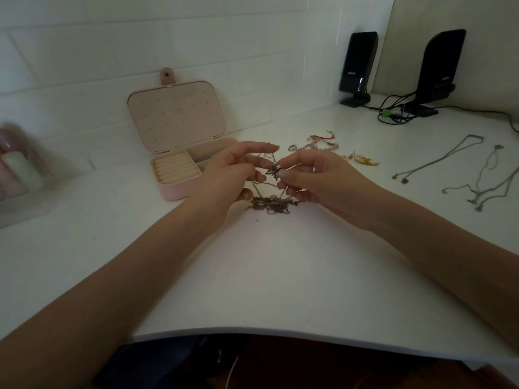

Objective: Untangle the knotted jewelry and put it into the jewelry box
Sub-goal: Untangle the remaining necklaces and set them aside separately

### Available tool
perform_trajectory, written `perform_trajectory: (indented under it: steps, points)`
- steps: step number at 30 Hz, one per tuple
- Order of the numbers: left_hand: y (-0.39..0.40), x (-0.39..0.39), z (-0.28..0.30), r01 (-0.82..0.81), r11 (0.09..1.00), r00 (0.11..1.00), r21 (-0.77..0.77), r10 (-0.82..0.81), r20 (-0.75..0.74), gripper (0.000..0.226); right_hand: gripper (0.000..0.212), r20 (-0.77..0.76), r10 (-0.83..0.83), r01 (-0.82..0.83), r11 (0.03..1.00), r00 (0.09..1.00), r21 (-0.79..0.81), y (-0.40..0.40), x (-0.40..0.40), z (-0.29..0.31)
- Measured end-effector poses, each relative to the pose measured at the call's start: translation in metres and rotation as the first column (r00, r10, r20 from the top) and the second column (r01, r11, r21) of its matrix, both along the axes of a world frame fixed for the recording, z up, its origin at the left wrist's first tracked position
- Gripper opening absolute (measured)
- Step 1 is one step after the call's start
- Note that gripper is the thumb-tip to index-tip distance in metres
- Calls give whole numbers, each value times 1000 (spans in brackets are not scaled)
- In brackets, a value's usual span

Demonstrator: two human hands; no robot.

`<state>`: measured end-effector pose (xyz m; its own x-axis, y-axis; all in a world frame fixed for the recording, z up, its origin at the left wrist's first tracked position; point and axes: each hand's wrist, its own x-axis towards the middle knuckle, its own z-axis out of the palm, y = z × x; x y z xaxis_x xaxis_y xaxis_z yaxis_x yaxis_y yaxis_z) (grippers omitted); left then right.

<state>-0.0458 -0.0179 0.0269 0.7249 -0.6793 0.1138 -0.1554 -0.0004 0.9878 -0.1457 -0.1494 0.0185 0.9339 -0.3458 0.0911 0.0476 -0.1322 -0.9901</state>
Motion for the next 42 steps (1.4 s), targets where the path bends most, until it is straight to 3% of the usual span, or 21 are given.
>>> perform_trajectory:
  steps: [6, 14, 22, 28, 33, 42]
  points:
    - [-1, -3, -2, 83, 997, 997, -9, -83, -4, 31, 9, 44, 9, -9, 1000, 999, 17, -1, -2, 1]
    - [0, 2, 0, 126, 976, 974, -176, -156, -167, 28, 4, 22, 47, -50, 988, 999, 147, -6, -3, 5]
    - [0, 0, 2, 245, 967, 952, -70, -254, -172, 36, 8, 76, 37, -47, 990, 996, 131, -5, -5, 10]
    - [1, -1, 4, 215, 962, 942, -170, -250, -222, 37, 14, 37, -7, 1, 986, 999, 167, -10, -5, 17]
    - [0, -3, 0, 206, 971, 965, -119, -222, -140, 39, 13, 45, 81, -88, 979, 996, 184, -4, -6, 15]
    - [1, -5, 2, 222, 961, 958, -165, -246, -146, 47, 11, 52, 95, -104, 973, 994, 207, -5, -6, 14]
